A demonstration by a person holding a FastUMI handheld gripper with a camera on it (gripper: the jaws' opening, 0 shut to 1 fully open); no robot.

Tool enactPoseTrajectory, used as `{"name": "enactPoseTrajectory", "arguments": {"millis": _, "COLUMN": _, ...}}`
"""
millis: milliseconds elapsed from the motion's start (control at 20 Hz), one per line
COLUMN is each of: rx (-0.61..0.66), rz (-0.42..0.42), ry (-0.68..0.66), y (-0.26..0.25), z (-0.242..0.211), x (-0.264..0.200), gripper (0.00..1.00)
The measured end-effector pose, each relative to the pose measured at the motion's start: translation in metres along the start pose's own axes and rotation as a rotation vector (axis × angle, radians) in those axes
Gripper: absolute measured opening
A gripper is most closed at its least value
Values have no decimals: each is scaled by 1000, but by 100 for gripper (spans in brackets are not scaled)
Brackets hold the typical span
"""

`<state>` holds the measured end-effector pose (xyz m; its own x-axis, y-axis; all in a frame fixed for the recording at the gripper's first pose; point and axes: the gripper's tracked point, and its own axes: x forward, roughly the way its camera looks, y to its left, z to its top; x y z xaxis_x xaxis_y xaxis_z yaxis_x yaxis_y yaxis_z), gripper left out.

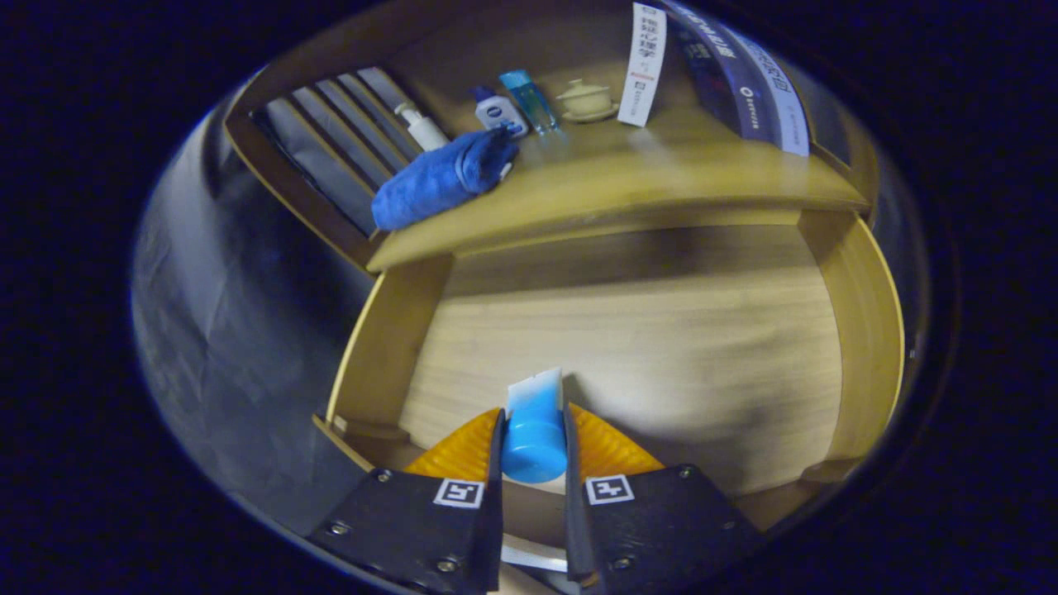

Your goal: Pull open the drawer, take out the items inside it, and place them on the countertop above the cabinet.

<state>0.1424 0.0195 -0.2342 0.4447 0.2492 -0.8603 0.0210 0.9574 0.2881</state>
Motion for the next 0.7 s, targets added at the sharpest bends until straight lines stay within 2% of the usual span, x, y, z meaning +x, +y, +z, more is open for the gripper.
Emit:
{"name": "enactPoseTrajectory", "arguments": {"millis": 100, "rx": 7, "rz": 4, "ry": -5, "y": -3, "z": 5, "x": -3, "gripper": 30}}
{"name": "enactPoseTrajectory", "arguments": {"millis": 250, "rx": 57, "rz": 68, "ry": -41, "y": 11, "z": 20, "x": -17, "gripper": 31}}
{"name": "enactPoseTrajectory", "arguments": {"millis": 450, "rx": 75, "rz": 101, "ry": -196, "y": 25, "z": 80, "x": -37, "gripper": 30}}
{"name": "enactPoseTrajectory", "arguments": {"millis": 600, "rx": 116, "rz": 71, "ry": -321, "y": 19, "z": 127, "x": -40, "gripper": 30}}
{"name": "enactPoseTrajectory", "arguments": {"millis": 700, "rx": 129, "rz": -9, "ry": -378, "y": 1, "z": 149, "x": -29, "gripper": 30}}
